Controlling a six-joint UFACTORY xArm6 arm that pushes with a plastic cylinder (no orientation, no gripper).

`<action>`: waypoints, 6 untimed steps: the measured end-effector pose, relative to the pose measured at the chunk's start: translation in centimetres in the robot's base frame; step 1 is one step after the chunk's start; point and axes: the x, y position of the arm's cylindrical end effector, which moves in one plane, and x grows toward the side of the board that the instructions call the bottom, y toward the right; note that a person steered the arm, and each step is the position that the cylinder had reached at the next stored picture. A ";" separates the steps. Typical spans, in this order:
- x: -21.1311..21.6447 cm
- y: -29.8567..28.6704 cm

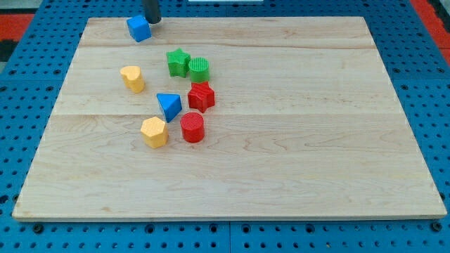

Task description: Place the arm at the top left corner of the board

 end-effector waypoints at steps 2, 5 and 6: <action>0.5 6.2; 5.3 -10.7; 0.0 -9.4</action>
